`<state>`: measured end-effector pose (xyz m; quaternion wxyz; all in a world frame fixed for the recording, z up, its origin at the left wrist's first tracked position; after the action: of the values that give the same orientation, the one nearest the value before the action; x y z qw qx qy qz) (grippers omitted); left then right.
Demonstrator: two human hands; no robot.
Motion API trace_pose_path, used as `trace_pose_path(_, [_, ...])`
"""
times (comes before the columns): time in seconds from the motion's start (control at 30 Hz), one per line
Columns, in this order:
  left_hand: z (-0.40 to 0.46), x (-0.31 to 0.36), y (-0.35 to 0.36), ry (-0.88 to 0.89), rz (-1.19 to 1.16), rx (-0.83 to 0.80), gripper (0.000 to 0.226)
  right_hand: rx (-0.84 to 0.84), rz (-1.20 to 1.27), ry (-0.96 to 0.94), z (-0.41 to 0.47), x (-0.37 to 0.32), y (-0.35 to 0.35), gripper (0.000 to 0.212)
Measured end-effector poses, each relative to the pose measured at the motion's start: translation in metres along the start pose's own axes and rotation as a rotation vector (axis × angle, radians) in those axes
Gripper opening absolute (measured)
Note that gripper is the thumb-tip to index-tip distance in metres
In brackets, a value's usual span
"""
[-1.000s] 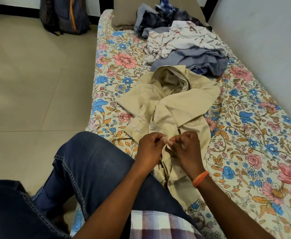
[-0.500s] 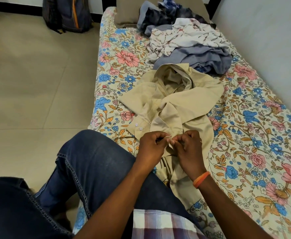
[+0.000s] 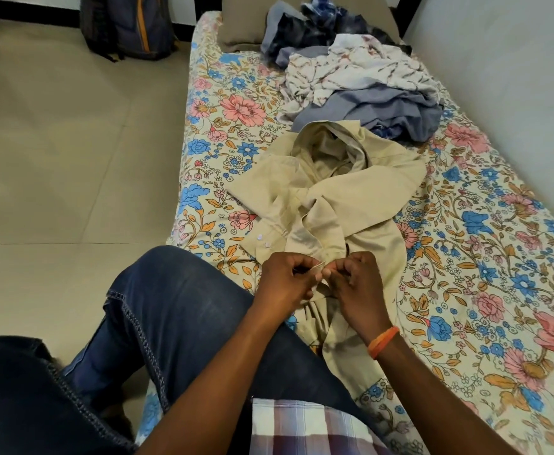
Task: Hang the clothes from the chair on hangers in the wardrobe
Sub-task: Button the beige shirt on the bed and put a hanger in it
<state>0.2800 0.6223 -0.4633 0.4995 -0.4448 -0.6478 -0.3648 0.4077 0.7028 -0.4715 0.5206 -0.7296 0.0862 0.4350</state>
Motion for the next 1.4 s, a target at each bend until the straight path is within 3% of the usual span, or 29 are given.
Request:
trace_pose_path(0.13, [0.002, 0.003, 0.002, 0.099, 0.112, 0.029, 0.014, -0.011, 0.185, 0.003, 0.001, -0.014, -0.007, 0.020])
trace_pose_path(0.3, [0.000, 0.006, 0.003, 0.211, 0.272, 0.102, 0.008, -0.119, 0.591, 0.206, -0.006, -0.030, -0.012, 0.019])
trace_pose_path(0.53, [-0.002, 0.011, 0.007, 0.398, 0.583, 0.171, 0.008, -0.248, 0.810, 0.312, -0.001, -0.032, -0.022, 0.020])
trace_pose_path(0.67, [-0.003, 0.016, 0.009, 0.411, 0.627, 0.190, 0.009, -0.280, 0.965, 0.299, 0.001, -0.041, -0.028, 0.021])
trace_pose_path(0.73, [-0.002, 0.015, 0.010, 0.402, 0.635, 0.197, 0.011, -0.240, 0.834, 0.227, 0.002, -0.042, -0.030, 0.017])
trace_pose_path(0.83, [-0.002, 0.015, 0.011, 0.425, 0.681, 0.193, 0.014, 0.000, 0.253, -0.039, 0.009, -0.044, -0.039, 0.010])
trace_pose_path(0.87, [-0.002, 0.015, 0.011, 0.445, 0.709, 0.186, 0.015, 0.055, 0.066, -0.170, 0.012, -0.046, -0.041, 0.020])
trace_pose_path(0.93, [-0.002, 0.016, 0.012, 0.477, 0.763, 0.157, 0.019, -0.008, -0.184, -0.414, 0.017, -0.045, -0.042, 0.058])
trace_pose_path(1.0, [-0.001, 0.015, 0.011, 0.478, 0.814, 0.137, 0.024, -0.114, -0.366, -0.566, 0.022, -0.045, -0.045, 0.068])
trace_pose_path(1.13, [-0.002, 0.017, 0.009, 0.472, 0.882, 0.146, 0.033, -0.074, -0.535, -0.678, 0.027, -0.048, -0.055, 0.021])
trace_pose_path(1.3, [-0.002, 0.018, 0.005, 0.460, 0.888, 0.176, 0.035, 0.005, -0.613, -0.667, 0.016, -0.046, -0.047, 0.009])
trace_pose_path(1.4, [-0.003, 0.015, 0.007, 0.417, 0.955, 0.153, 0.036, 0.062, -0.615, -0.622, 0.006, -0.044, -0.038, 0.017])
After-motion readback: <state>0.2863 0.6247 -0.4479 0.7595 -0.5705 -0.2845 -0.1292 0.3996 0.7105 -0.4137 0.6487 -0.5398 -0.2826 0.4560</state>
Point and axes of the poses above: each hand's wrist, its own z-axis towards the middle knuckle, its own y-axis out of the palm, x = y × z, the point moved 2 cm from there along z, towards the middle knuckle, and after that the axes turned 8 degrees about -x, right-handed, at the moved point
